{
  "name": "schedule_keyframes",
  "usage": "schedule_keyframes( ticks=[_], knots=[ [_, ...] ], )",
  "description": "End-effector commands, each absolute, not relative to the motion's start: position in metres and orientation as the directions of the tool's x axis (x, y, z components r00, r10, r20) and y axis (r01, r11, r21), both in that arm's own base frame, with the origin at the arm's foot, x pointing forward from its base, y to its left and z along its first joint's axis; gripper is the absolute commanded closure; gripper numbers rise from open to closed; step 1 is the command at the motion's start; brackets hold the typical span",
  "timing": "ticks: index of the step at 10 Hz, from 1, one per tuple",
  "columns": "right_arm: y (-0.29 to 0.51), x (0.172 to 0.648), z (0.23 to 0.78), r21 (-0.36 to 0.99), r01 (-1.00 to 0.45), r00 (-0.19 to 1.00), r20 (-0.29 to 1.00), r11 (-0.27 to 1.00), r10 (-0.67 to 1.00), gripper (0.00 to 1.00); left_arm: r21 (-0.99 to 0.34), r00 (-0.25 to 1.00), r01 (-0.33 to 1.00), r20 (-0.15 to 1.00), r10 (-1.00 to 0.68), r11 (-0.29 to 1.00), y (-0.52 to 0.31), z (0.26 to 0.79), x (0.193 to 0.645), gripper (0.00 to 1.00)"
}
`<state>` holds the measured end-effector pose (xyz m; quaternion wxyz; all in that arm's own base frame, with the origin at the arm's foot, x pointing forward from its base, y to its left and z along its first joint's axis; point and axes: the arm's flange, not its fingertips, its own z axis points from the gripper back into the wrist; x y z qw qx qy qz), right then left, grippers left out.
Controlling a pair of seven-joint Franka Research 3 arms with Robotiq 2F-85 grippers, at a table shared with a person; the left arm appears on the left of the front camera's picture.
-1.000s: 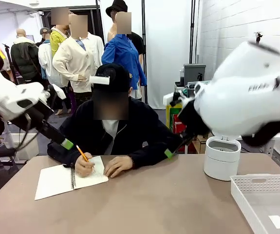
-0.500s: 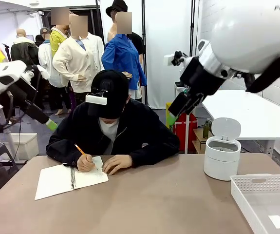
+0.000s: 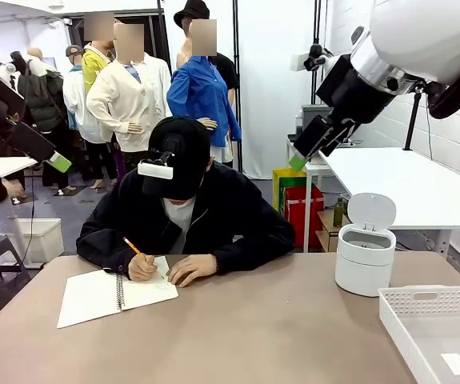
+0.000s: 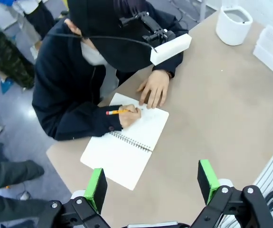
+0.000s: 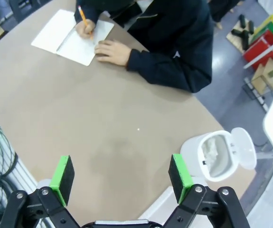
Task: Sort the paper based on its condition.
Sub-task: If a person hands you a paper, place it in the Organizing basket , and if it's crumpled, put it in the Trash can.
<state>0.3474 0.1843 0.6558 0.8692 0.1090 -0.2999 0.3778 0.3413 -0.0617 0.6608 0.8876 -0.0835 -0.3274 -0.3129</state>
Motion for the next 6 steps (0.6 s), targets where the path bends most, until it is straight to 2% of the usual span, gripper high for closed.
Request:
schedule_keyframes(
  ticks=[1,3,5,6],
  knots=[
    [0.189,0.339,0.657,-0.062,-0.682,0.547,0.617,0.729,0.565,0.00,0.078,0.665,0.529,0.581,-0.469,0.845,-0.071,0.660,0.321,0.00],
    [0.188,0.327,0.664,-0.076,-0.661,0.551,0.626,0.746,0.552,0.00,0.134,0.660,0.492,0.586,-0.469,0.860,-0.068,0.667,0.313,0.00],
    [0.181,0.318,0.670,-0.077,-0.609,0.575,0.643,0.789,0.507,0.00,0.134,0.627,0.532,0.600,-0.496,0.836,-0.069,0.663,0.304,0.00],
    [0.188,0.329,0.672,-0.064,-0.682,0.538,0.630,0.728,0.560,0.00,0.121,0.647,0.515,0.594,-0.477,0.849,-0.070,0.671,0.315,0.00]
  ],
)
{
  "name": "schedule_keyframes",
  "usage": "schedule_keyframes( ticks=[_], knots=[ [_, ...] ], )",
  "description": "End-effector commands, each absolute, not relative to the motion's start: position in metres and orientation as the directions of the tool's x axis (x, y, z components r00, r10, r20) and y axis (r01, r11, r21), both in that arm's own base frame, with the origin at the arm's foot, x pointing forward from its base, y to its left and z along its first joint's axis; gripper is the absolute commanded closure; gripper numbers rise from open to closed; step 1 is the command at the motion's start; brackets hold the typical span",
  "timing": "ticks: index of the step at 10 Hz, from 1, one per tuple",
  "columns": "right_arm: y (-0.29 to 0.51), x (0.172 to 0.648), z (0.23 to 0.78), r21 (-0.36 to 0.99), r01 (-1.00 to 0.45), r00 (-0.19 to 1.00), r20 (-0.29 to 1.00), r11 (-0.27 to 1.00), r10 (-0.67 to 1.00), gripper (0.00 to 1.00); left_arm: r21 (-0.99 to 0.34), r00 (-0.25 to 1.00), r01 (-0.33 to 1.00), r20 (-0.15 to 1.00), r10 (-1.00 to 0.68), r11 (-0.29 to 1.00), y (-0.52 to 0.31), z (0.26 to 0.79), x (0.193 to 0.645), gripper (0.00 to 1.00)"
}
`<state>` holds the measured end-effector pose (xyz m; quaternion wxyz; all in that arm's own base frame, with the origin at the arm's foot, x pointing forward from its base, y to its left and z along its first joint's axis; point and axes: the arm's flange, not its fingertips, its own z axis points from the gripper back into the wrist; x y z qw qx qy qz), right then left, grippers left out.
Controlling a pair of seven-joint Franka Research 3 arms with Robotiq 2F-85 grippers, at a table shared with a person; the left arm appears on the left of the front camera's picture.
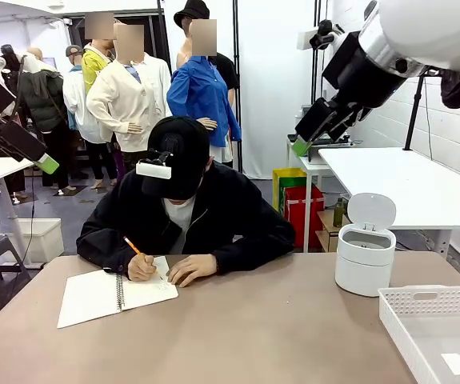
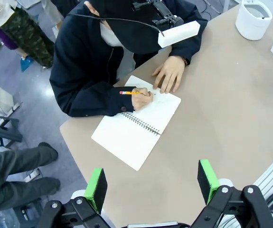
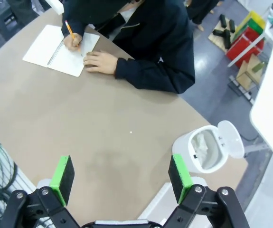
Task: Sort the paper based on its condition.
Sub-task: If a person hands you a paper, place it in the Organizing basket , and if it's crumpled, put it in the Trash can.
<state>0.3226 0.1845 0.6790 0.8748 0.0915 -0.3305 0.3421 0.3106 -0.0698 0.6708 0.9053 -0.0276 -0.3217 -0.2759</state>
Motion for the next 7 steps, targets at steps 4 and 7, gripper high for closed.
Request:
schedule_keyframes(
  ticks=[4,7],
  knots=[
    [0.187,0.326,0.675,-0.064,-0.666,0.549,0.633,0.743,0.546,0.00,0.125,0.644,0.518,0.594,-0.482,0.846,-0.070,0.669,0.313,0.00],
    [0.181,0.324,0.679,-0.024,-0.706,0.504,0.685,0.708,0.526,0.00,0.080,0.572,0.562,0.681,-0.457,0.823,-0.063,0.658,0.309,0.00]
  ],
)
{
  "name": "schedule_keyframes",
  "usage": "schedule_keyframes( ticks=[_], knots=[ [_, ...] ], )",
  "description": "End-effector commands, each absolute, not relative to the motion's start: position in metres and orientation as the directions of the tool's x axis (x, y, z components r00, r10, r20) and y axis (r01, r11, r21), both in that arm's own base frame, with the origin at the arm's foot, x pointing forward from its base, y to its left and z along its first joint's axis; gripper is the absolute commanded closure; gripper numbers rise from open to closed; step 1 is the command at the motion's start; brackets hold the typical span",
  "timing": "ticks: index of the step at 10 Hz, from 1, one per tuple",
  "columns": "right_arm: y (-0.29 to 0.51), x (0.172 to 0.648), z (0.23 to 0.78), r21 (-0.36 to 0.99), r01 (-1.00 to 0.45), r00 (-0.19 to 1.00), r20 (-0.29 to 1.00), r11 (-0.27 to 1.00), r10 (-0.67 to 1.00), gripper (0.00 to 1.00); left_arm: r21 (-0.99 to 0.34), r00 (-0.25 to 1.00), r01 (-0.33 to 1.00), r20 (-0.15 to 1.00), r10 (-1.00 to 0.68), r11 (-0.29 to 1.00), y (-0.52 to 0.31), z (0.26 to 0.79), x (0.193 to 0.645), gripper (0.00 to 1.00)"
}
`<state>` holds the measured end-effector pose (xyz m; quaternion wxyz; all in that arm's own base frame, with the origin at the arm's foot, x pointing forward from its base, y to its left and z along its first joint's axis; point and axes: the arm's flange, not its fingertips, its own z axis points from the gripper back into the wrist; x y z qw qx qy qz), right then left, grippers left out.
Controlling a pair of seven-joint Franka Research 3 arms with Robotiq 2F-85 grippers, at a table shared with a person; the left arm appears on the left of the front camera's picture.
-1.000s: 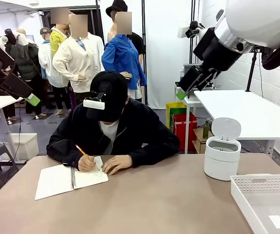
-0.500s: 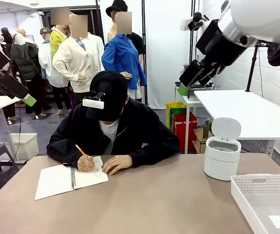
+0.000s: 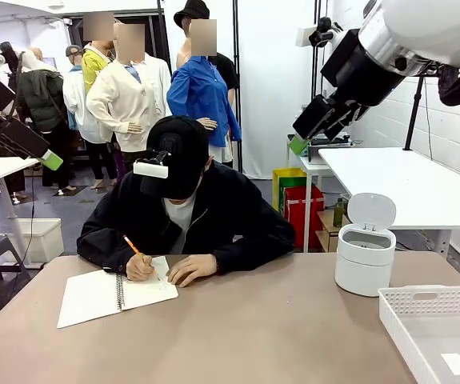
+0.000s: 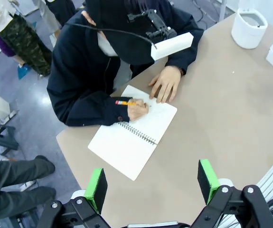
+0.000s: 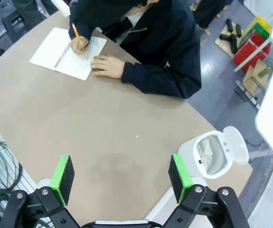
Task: Sort the paper based on its condition.
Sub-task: If a person hands you a paper, place it in the Organizing basket , and if it's crumpled, put it in the Trash can.
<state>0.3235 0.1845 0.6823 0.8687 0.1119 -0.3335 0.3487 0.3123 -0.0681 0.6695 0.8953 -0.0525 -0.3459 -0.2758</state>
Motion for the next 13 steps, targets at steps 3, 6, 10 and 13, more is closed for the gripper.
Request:
schedule_keyframes(
  ticks=[3,6,10,13],
  knots=[
    [0.180,0.329,0.679,-0.016,-0.704,0.486,0.719,0.710,0.497,0.00,0.030,0.541,0.637,0.695,-0.474,0.771,-0.062,0.656,0.308,0.00],
    [0.181,0.325,0.688,-0.029,-0.683,0.511,0.695,0.730,0.506,0.00,0.039,0.564,0.609,0.681,-0.467,0.792,-0.065,0.659,0.310,0.00],
    [0.181,0.325,0.688,-0.029,-0.683,0.511,0.695,0.730,0.506,0.00,0.039,0.564,0.609,0.681,-0.467,0.792,-0.065,0.659,0.310,0.00],
    [0.181,0.325,0.688,-0.029,-0.683,0.511,0.695,0.730,0.506,0.00,0.039,0.564,0.609,0.681,-0.467,0.792,-0.065,0.659,0.310,0.00]
  ],
)
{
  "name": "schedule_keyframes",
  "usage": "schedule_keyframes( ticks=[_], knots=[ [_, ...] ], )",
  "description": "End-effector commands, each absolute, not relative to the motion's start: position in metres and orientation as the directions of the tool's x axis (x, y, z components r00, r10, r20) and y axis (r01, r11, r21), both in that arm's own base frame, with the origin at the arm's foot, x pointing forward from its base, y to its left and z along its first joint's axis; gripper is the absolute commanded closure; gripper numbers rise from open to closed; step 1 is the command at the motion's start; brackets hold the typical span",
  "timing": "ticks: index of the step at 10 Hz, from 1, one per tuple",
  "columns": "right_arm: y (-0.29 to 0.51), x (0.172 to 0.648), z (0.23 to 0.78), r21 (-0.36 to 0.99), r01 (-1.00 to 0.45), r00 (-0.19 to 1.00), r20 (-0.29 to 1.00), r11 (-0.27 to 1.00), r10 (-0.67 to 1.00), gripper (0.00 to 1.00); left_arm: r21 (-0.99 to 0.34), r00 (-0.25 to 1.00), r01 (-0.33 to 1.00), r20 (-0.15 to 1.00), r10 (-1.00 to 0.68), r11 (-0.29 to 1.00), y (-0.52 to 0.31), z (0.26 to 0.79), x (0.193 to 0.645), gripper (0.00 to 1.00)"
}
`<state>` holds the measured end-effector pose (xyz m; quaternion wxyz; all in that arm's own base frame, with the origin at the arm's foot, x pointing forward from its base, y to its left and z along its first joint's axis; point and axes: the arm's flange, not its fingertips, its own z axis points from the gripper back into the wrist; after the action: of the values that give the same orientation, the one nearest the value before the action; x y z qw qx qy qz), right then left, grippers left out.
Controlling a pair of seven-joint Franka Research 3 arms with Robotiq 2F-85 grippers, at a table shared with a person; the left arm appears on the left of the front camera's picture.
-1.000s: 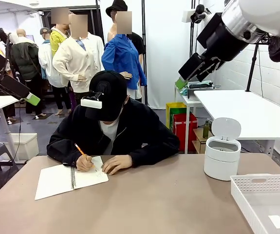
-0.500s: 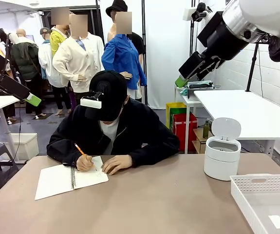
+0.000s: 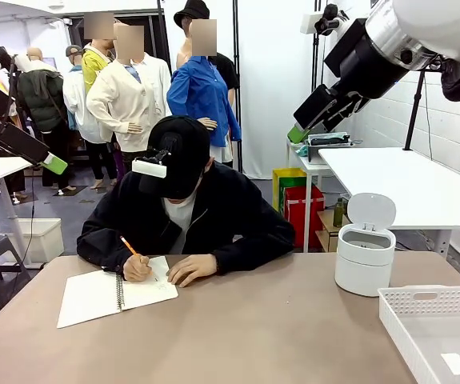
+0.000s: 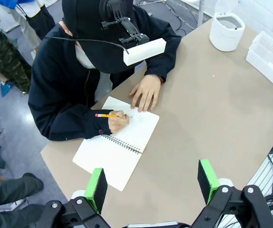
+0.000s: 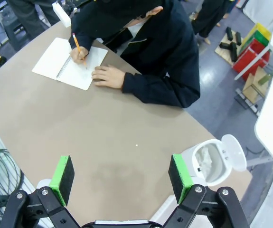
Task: Sort the paper based on its condition.
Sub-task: If a person hands you a paper, place it in the Organizing basket , and if it's crumpled, put it in the Trash can.
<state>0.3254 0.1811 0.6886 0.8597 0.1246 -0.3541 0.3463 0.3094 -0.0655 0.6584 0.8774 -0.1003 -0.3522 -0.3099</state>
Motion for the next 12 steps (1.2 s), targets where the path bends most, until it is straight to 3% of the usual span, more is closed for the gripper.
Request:
schedule_keyframes(
  ticks=[1,6,12],
  knots=[
    [0.1811,0.3254,0.6881,-0.029,-0.683,0.511,0.695,0.730,0.506,0.00,0.039,0.564,0.609,0.681,-0.467,0.792,-0.0651,0.6586,0.3095,0.00],
    [0.1811,0.3254,0.6881,-0.029,-0.683,0.511,0.695,0.730,0.506,0.00,0.118,0.563,0.570,0.665,-0.491,0.813,-0.0638,0.6594,0.3043,0.00],
    [0.1811,0.3254,0.6881,-0.029,-0.683,0.511,0.695,0.730,0.506,0.00,0.096,0.558,0.587,0.671,-0.487,0.804,-0.0625,0.6624,0.3057,0.00]
  ],
)
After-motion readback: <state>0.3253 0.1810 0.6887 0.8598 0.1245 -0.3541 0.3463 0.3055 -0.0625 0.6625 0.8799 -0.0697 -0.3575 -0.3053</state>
